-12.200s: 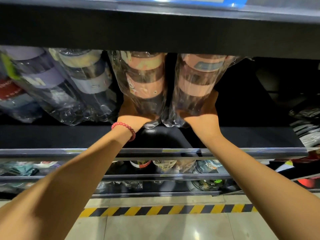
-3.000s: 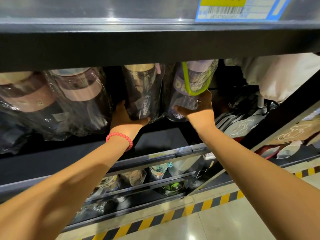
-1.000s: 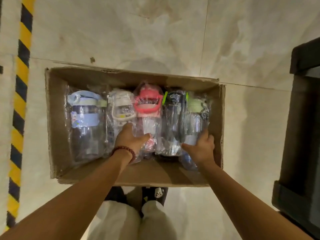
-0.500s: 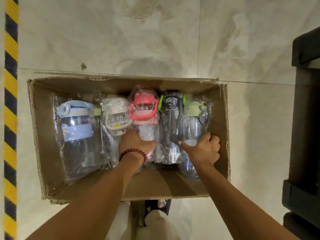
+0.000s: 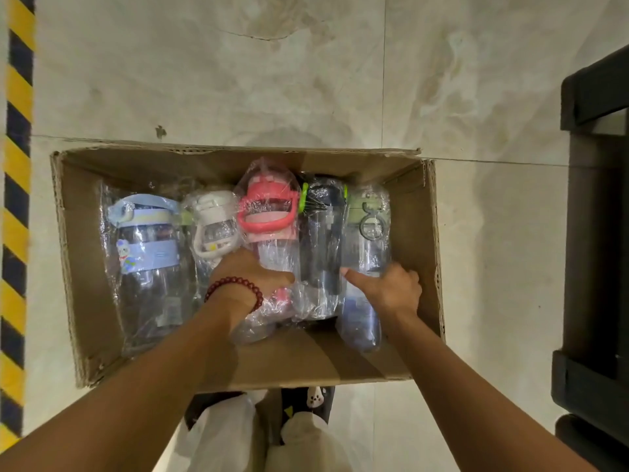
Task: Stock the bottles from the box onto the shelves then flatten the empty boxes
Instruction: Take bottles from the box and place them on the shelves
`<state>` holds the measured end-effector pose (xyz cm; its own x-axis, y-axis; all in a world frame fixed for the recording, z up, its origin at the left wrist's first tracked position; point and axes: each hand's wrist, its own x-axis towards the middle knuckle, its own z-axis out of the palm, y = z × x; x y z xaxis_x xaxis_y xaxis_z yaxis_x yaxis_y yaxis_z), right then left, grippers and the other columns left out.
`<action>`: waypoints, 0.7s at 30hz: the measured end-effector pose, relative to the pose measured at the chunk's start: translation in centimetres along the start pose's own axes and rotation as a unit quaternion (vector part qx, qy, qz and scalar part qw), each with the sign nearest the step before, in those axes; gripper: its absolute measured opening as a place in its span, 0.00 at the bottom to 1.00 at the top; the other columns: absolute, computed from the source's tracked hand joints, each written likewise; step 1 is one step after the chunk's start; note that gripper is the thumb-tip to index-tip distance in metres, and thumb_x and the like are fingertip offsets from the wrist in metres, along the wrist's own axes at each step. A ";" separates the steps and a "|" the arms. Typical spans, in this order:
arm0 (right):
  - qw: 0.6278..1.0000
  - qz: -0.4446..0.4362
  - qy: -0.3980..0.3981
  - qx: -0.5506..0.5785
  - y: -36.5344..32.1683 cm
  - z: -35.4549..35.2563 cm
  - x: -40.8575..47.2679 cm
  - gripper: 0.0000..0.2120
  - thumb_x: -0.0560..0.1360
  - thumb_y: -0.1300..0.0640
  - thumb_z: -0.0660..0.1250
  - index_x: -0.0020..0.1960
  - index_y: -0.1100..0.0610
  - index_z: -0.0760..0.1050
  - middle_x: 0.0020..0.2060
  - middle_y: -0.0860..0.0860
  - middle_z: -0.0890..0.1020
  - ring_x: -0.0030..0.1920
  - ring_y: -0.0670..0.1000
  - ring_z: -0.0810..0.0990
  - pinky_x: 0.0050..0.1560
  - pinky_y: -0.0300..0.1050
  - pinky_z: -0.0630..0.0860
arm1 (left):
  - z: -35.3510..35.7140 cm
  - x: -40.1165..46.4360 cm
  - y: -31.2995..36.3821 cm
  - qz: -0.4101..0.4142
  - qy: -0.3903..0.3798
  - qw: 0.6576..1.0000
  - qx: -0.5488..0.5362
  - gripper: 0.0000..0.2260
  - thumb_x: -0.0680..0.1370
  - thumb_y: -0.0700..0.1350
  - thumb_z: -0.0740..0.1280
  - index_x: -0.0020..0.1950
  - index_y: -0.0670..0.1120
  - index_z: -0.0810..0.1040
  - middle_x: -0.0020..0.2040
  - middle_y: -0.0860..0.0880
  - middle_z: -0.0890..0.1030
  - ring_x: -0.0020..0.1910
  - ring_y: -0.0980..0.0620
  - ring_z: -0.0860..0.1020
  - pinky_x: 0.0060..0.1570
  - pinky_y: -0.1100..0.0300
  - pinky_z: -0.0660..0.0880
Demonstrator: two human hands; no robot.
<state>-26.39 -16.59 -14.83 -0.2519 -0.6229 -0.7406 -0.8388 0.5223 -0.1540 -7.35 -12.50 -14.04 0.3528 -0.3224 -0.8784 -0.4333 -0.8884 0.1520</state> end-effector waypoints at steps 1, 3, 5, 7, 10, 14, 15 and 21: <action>1.000 0.007 -0.010 0.020 0.1 0.2 0.0 0.39 0.65 0.37 0.73 0.63 0.62 0.68 0.64 0.61 0.68 0.65 0.61 0.66 0.64 0.51 0.65 | 0.1 -0.1 -0.2 -0.009 -0.008 1.000 -0.020 0.18 0.68 0.53 0.75 0.43 0.43 0.70 0.39 0.52 0.73 0.36 0.56 0.72 0.33 0.64 0.70; 0.999 0.010 -0.013 0.044 0.4 0.6 0.0 0.38 0.64 0.39 0.75 0.63 0.60 0.66 0.64 0.60 0.66 0.65 0.61 0.65 0.64 0.53 0.66 | 0.4 -0.1 -0.3 -0.019 -0.011 0.997 -0.071 0.26 0.67 0.51 0.75 0.58 0.41 0.71 0.53 0.47 0.77 0.50 0.49 0.77 0.46 0.58 0.75; 0.993 -0.006 -0.044 0.108 0.9 0.8 0.2 0.36 0.65 0.45 0.77 0.59 0.60 0.60 0.62 0.59 0.67 0.66 0.60 0.66 0.61 0.52 0.69 | 0.9 -0.3 0.0 -0.025 0.003 0.990 -0.139 0.33 0.67 0.48 0.76 0.67 0.40 0.66 0.63 0.44 0.74 0.59 0.44 0.74 0.54 0.54 0.72; 0.984 -0.016 -0.076 0.162 1.4 0.9 0.4 0.34 0.66 0.53 0.77 0.56 0.58 0.55 0.59 0.58 0.68 0.64 0.58 0.69 0.58 0.48 0.72 | 1.1 0.1 0.3 -0.024 -0.004 0.981 -0.192 0.32 0.68 0.46 0.75 0.67 0.38 0.66 0.59 0.45 0.74 0.53 0.47 0.74 0.50 0.57 0.71; 0.987 -0.031 -0.068 0.144 1.9 0.9 0.5 0.37 0.64 0.54 0.79 0.59 0.59 0.56 0.60 0.58 0.70 0.63 0.58 0.71 0.60 0.51 0.74 | 0.8 0.5 0.9 -0.034 -0.034 0.971 -0.235 0.39 0.65 0.52 0.77 0.70 0.38 0.65 0.65 0.42 0.73 0.61 0.45 0.74 0.55 0.56 0.71; 0.983 -0.028 -0.071 0.165 1.9 0.4 0.4 0.38 0.64 0.58 0.79 0.65 0.62 0.60 0.63 0.58 0.72 0.62 0.58 0.73 0.61 0.52 0.73 | 0.2 0.5 0.3 -0.025 -0.039 0.968 -0.245 0.18 0.65 0.51 0.77 0.46 0.44 0.74 0.42 0.49 0.78 0.40 0.53 0.77 0.35 0.62 0.73; 0.983 -0.027 -0.067 0.167 1.9 0.1 0.1 0.37 0.64 0.58 0.78 0.65 0.62 0.60 0.61 0.58 0.73 0.61 0.59 0.74 0.60 0.53 0.74 | 0.0 0.1 0.0 -0.020 -0.037 0.964 -0.262 0.15 0.66 0.49 0.76 0.42 0.44 0.73 0.38 0.49 0.77 0.35 0.55 0.75 0.31 0.63 0.69; 0.976 -0.071 -0.044 0.201 2.3 -2.6 -4.9 0.39 0.64 0.56 0.78 0.68 0.55 0.60 0.62 0.53 0.73 0.61 0.57 0.74 0.59 0.59 0.76 | -2.4 -5.1 -3.2 -0.006 -0.029 0.956 -0.293 0.30 0.65 0.45 0.77 0.62 0.40 0.69 0.43 0.46 0.78 0.38 0.49 0.78 0.40 0.51 0.79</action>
<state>-28.33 -13.83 -9.83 -0.0899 -0.6623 -0.7438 -0.5999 0.6322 -0.4905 -5.81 -8.81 -8.94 0.3015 -0.3074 -0.9026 0.1156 -0.9278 0.3546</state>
